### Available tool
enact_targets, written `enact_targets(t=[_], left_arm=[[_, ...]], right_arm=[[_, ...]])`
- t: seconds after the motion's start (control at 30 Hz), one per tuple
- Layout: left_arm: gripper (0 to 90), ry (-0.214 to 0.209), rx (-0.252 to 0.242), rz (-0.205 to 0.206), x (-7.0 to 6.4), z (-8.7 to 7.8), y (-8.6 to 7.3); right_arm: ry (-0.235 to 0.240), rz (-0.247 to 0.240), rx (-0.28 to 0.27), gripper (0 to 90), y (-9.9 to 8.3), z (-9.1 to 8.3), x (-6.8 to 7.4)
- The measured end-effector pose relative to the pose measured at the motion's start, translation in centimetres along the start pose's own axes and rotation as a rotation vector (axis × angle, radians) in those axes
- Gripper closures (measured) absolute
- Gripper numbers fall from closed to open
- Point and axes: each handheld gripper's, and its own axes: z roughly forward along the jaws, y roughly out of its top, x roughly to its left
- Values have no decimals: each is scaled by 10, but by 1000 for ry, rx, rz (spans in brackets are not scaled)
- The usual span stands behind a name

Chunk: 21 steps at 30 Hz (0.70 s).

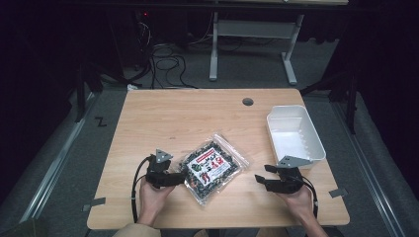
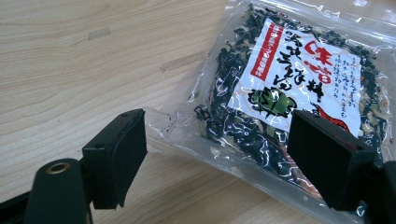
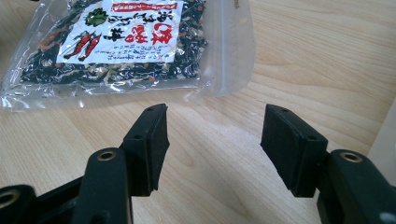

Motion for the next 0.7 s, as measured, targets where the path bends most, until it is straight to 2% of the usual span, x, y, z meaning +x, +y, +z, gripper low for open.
enact_targets(t=[0.07,0.17,0.27,0.3,0.5,0.6,0.7], left_arm=[[197,-2,3,0,0,1,1],[194,-5,-17,-23,2,4,11],[183,-15,-18,-33,2,7,14],[182,-2,4,-12,1,11,16],[176,10,47,-2,2,25,19],[190,19,71,16,0,31,19],[213,27,99,36,-1,37,19]], right_arm=[[0,5,3,415,-1,0,0],[0,7,-10,408,-2,-1,-2],[-6,11,-12,404,-3,-2,-3],[-4,11,-11,401,-3,-2,-4],[-2,6,-8,394,-4,-1,-3],[-30,-37,6,396,-4,0,0],[-32,-35,0,394,-4,0,1]])
